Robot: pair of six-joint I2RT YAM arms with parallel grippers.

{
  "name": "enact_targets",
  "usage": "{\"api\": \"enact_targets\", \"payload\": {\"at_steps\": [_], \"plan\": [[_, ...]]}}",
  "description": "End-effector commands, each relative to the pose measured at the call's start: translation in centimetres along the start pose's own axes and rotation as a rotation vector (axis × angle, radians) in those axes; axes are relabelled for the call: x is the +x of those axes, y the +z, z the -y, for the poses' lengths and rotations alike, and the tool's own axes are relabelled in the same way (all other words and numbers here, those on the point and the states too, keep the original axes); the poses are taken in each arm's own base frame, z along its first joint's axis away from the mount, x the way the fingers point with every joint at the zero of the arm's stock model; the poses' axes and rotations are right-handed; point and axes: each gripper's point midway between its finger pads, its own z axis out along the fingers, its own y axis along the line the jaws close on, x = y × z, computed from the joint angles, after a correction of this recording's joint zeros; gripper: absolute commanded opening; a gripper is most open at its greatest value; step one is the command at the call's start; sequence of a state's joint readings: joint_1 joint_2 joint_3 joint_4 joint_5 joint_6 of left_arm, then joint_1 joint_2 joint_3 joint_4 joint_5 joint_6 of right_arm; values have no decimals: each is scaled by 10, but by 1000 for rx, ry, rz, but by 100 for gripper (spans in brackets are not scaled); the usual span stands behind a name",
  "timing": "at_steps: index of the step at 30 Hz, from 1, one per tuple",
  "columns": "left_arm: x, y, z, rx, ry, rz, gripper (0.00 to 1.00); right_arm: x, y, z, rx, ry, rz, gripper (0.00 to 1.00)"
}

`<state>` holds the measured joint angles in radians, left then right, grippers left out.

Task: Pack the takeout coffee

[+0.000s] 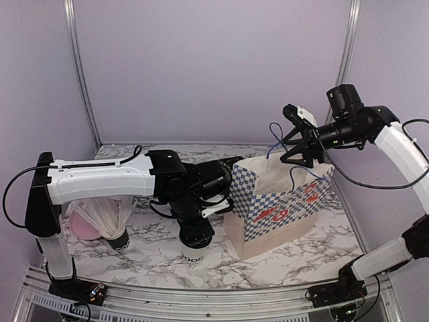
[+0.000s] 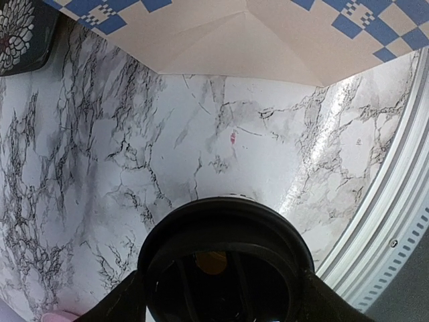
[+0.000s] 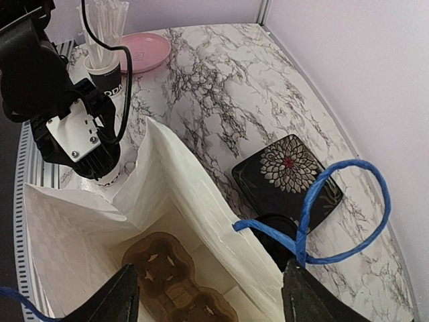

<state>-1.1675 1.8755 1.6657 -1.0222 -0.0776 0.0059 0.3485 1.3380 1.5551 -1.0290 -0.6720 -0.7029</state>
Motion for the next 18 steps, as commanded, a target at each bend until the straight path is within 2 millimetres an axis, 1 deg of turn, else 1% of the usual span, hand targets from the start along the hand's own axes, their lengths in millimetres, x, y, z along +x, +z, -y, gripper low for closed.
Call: {"api": "enact_targets", "payload": {"at_steps": [1,3,5,6,8,11,14,18], "plan": [[17,-9,11,27,47,-51,76,-6,-4,1,0,3,24,70],[19,-12,13,37,46,-62,77,-5,-3,1,-3,3,24,70],[21,-13,15,43,48,-76,93,-3,-2,0,-8,7,21,70],[21,-14,15,43,50,-76,95,-3,-2,0,-8,4,22,70],[21,-16,13,32,49,-71,96,-3,-2,0,-7,5,22,70],[17,-20,7,-5,36,-59,93,-3,-3,-1,-6,2,24,70],[14,-24,8,2,31,-51,88,-3,-4,-2,-5,3,24,70],[14,-31,8,9,30,-36,85,-3,-4,-3,-3,2,24,70]]}}
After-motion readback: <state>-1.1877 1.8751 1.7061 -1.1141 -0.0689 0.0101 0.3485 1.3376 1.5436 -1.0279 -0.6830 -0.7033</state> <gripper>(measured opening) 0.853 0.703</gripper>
